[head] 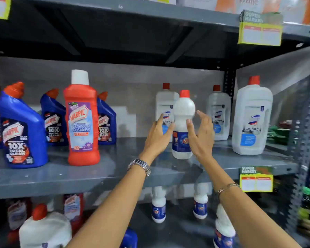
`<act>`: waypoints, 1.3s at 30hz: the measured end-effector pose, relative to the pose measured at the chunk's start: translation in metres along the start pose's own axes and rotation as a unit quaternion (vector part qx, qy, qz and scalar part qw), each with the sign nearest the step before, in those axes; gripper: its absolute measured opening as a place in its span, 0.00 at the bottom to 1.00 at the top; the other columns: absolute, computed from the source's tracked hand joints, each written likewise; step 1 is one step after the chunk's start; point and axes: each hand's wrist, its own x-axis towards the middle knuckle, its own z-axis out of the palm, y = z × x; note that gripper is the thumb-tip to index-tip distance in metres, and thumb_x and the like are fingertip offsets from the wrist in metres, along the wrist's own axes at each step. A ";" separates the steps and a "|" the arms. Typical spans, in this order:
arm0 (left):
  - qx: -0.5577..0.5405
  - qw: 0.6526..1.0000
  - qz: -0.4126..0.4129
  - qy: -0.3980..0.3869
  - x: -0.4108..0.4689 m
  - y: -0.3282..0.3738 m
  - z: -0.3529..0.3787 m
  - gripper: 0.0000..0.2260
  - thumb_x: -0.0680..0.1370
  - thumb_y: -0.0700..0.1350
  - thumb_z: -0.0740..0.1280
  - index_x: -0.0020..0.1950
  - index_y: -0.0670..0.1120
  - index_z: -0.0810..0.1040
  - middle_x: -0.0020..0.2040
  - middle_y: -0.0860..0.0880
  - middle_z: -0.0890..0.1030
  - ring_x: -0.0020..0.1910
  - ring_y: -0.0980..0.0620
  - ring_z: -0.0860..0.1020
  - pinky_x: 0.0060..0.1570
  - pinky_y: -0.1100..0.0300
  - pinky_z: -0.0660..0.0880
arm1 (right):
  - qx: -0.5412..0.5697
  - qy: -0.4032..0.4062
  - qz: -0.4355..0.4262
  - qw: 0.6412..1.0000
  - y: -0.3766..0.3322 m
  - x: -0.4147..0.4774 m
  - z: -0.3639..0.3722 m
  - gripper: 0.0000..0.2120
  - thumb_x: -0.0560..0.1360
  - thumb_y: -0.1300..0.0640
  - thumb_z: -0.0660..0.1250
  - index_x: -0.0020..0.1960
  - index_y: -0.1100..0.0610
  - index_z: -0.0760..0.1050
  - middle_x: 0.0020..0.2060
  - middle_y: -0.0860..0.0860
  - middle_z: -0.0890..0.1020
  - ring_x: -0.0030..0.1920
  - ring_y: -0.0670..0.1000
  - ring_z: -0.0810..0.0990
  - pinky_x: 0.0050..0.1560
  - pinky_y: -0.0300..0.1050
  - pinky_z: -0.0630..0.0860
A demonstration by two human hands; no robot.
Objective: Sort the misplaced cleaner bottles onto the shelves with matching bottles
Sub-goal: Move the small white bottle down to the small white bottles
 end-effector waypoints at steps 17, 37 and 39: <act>-0.212 0.976 -0.024 -0.028 -0.050 0.007 0.001 0.23 0.73 0.57 0.67 0.67 0.54 0.70 0.57 0.47 0.81 0.55 0.52 0.79 0.51 0.53 0.80 | 0.292 -0.128 0.100 0.943 -0.006 -0.036 -0.042 0.19 0.65 0.50 0.73 0.55 0.44 0.76 0.50 0.51 0.83 0.51 0.51 0.82 0.47 0.46 0.78; -0.270 0.933 -0.165 -0.173 -0.251 -0.133 0.087 0.20 0.76 0.43 0.63 0.64 0.58 0.64 0.64 0.61 0.71 0.60 0.73 0.70 0.56 0.75 0.68 | 0.182 -0.276 0.260 0.907 0.100 -0.257 -0.064 0.26 0.61 0.62 0.79 0.55 0.46 0.76 0.50 0.43 0.84 0.52 0.45 0.82 0.52 0.48 0.81; -0.262 0.930 -0.191 -0.171 -0.248 -0.153 0.103 0.20 0.76 0.45 0.63 0.63 0.62 0.63 0.63 0.63 0.70 0.61 0.71 0.70 0.57 0.73 0.69 | 0.169 -0.295 0.282 0.897 0.119 -0.257 -0.051 0.26 0.62 0.63 0.79 0.55 0.47 0.77 0.49 0.46 0.85 0.52 0.46 0.82 0.54 0.50 0.81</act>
